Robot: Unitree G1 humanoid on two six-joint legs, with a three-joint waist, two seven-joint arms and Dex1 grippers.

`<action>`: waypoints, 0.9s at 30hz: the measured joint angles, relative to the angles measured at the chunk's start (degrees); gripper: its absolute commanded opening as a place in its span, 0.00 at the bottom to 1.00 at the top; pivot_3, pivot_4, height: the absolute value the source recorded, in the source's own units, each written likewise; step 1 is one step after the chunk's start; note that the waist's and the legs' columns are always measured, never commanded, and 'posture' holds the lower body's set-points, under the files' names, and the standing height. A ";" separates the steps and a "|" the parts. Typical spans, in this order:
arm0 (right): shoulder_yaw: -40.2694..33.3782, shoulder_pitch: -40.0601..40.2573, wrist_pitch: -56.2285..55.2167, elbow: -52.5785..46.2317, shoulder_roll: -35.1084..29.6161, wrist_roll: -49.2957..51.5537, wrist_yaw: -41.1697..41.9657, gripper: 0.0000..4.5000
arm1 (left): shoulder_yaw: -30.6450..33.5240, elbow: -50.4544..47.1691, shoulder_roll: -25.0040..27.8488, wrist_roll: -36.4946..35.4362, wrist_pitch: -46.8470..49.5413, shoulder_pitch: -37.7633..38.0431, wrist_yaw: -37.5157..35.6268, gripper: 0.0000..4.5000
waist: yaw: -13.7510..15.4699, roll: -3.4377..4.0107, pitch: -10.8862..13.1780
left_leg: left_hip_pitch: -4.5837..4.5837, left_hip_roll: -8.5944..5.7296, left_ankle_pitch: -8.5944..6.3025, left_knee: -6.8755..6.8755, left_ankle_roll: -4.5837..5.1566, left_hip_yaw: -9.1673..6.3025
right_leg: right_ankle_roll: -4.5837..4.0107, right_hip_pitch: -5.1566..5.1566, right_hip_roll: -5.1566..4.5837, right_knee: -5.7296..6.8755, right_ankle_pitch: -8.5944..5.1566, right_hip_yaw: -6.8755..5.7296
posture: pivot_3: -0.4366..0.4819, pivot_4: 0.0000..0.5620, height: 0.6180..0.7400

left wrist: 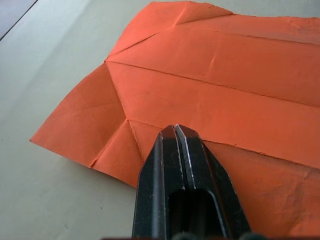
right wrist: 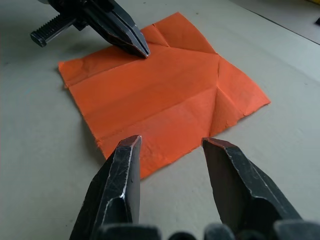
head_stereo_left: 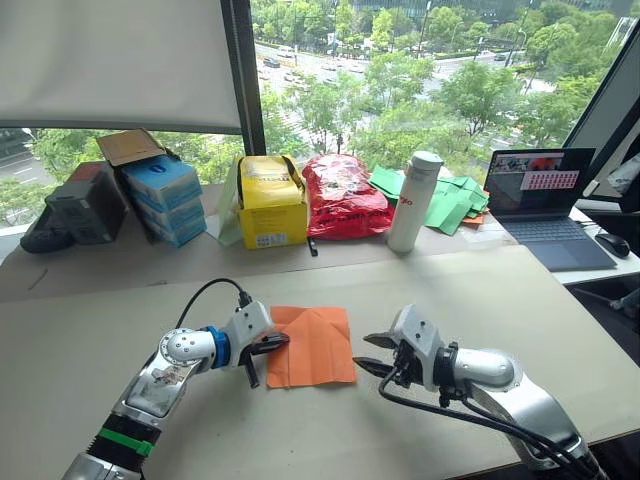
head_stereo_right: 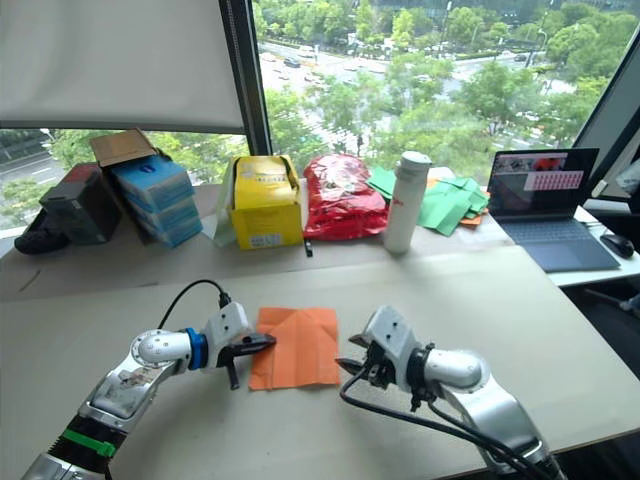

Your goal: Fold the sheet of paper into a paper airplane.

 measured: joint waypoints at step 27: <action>9.12 11.17 7.61 -8.21 8.43 -10.08 -23.19 0.01 | -3.92 8.83 -0.73 2.47 -2.39 -7.60 -6.29 0.00 | 0.64 -0.03 -0.24 | 0.95 -0.04 -0.09 0.01 0.14 -0.09 | 0.17 1.10 -0.01 -0.16 -0.12 -0.46 | 0.48 0.27 1.00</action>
